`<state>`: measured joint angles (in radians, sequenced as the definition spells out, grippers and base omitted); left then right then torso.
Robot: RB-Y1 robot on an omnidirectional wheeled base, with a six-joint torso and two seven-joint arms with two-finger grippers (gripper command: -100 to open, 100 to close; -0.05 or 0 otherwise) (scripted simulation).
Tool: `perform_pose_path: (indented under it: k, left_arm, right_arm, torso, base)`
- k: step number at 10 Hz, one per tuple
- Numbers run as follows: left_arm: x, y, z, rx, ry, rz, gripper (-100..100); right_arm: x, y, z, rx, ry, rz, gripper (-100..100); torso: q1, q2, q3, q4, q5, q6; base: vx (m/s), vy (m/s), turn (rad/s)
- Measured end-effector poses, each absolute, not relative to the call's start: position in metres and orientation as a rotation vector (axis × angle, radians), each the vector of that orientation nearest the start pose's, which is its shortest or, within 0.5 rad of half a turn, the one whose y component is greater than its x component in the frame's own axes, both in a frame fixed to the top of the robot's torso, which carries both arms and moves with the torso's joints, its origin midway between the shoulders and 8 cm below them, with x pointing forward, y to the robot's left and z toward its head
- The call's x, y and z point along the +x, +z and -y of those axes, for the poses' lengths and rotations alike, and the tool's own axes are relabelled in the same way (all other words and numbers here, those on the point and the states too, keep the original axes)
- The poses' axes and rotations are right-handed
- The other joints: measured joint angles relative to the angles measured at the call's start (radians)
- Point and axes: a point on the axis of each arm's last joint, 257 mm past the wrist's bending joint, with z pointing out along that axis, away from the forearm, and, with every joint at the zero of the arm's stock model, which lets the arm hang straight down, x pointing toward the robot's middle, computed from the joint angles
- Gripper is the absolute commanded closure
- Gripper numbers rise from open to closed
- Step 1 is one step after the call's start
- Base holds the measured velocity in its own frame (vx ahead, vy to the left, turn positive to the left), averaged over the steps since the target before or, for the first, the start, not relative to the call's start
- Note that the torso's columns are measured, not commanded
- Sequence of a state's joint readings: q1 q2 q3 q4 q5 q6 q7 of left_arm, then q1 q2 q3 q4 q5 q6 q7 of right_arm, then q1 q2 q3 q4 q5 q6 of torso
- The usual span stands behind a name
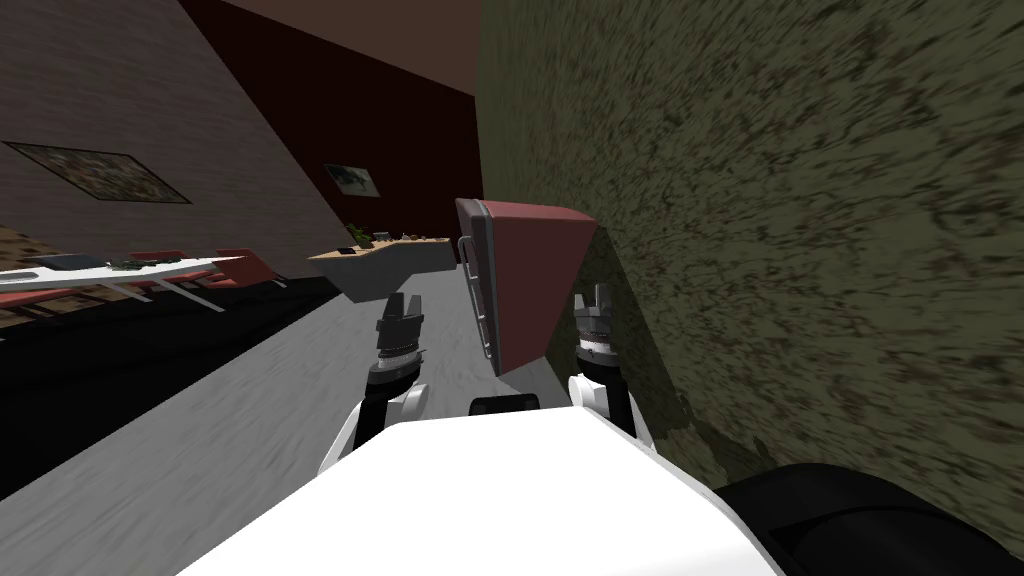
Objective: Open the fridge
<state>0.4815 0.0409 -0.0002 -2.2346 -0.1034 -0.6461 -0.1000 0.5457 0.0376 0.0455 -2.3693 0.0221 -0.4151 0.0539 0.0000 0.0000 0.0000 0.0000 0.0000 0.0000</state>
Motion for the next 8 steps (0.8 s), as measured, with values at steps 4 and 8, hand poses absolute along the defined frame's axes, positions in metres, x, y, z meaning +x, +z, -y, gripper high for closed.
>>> perform_pose_path:
  k: [4,8]
  left_arm:
    - [0.331,0.0347,-0.2542,-0.428,-1.185,-0.645,0]
    - [0.331,0.0348,-0.2542,-0.428,-1.185,-0.645,0]
  right_arm:
    - [0.3388,0.0338,0.271,0.685,1.257,-0.631,0]
    - [0.3388,0.0339,0.271,0.685,1.257,-0.631,0]
  torso:
    - [0.0,0.248,-0.497,0.248,0.0,0.0]
    - [0.0,0.544,-1.087,0.544,0.0,0.0]
  base:
    - [0.0,0.0,0.0]
    - [0.0,0.0,0.0]
